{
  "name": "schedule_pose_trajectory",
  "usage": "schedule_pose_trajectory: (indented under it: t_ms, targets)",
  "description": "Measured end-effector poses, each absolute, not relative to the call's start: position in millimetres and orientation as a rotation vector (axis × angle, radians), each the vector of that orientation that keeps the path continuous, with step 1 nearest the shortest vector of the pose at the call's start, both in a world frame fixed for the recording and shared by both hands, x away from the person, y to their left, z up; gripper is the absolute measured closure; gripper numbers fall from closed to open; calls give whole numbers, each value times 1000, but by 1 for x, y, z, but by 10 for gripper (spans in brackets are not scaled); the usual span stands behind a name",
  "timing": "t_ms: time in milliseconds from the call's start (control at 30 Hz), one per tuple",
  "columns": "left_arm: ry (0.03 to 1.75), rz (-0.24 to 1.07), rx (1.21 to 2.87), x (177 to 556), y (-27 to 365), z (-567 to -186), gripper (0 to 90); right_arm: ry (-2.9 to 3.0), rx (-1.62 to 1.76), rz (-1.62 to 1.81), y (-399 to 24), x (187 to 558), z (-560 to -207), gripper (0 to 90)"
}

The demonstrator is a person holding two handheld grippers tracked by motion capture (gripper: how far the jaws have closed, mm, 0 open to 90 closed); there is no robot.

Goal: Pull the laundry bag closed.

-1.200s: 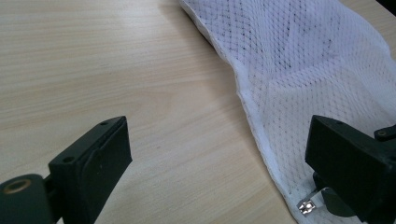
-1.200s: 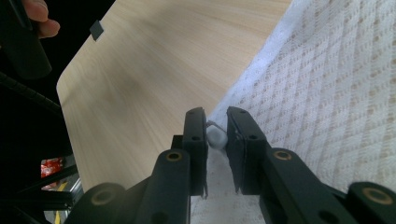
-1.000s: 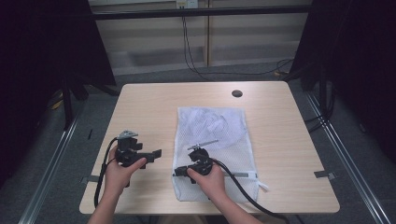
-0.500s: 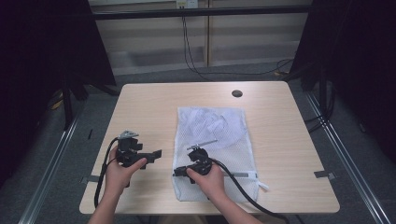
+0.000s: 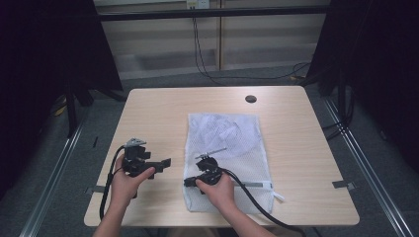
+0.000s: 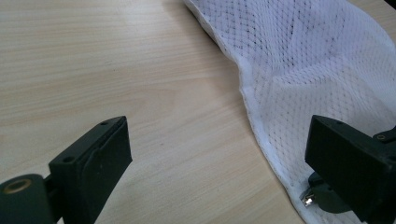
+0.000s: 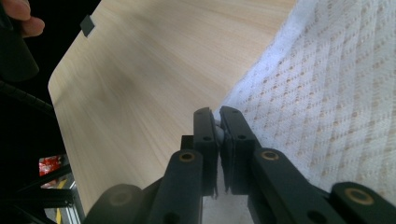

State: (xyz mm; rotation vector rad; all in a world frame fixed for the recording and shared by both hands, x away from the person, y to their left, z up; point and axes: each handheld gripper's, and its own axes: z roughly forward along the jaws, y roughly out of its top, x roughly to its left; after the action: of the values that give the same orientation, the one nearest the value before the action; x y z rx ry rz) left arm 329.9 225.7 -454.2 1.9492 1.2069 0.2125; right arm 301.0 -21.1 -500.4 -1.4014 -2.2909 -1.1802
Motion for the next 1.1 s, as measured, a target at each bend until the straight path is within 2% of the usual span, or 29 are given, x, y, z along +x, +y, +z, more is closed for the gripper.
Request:
schedule_pose_trajectory:
  t_ms: [700, 933, 1100]
  targets:
    - [1161, 78, 1910, 326, 219, -454, 58, -2194, -1436, -1257, -45, 304, -476, 865]
    - [1124, -57, 1873, 325, 214, -455, 36, -2161, -1446, -1289, -53, 304, -470, 865]
    - [1090, -107, 1887, 324, 209, -458, 22, -2151, -1454, -1294, -57, 305, -470, 865]
